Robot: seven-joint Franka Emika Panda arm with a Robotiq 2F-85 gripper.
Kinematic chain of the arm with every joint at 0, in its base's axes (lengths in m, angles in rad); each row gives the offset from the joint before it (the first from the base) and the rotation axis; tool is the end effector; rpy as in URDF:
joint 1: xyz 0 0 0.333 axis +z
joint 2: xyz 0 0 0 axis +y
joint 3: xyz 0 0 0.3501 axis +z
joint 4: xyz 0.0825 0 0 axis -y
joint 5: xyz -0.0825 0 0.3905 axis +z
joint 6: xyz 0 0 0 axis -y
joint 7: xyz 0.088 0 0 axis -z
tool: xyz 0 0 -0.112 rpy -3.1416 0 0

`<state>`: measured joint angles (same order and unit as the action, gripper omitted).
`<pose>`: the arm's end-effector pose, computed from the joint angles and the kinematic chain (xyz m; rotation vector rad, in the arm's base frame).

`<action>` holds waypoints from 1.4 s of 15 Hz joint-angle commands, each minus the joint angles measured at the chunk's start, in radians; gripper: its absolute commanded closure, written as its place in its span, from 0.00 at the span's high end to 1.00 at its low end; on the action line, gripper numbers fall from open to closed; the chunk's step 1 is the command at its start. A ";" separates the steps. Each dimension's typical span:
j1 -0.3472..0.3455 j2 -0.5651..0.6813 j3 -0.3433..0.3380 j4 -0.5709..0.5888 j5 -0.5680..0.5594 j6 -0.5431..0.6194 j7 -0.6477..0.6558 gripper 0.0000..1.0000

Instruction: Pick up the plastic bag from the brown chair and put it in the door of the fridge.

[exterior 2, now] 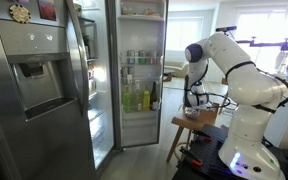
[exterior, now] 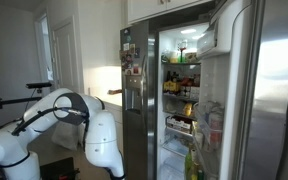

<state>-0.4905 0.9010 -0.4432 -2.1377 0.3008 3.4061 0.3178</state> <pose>0.3266 -0.4942 0.0881 2.0850 -1.6352 0.5031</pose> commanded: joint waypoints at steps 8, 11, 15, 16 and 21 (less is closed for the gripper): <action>-0.147 -0.579 0.234 -0.272 -0.125 -0.024 -0.022 0.00; -0.211 -0.704 0.318 -0.335 -0.187 -0.044 0.004 0.00; -0.315 -0.855 0.474 -0.396 -0.244 -0.125 0.050 0.00; -0.338 -0.886 0.520 -0.408 -0.246 -0.140 0.068 0.00; -0.167 -0.977 0.506 -0.414 -0.122 -0.179 0.045 0.00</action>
<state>-0.8225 0.0138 0.1549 -2.5279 0.0934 3.2649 0.3778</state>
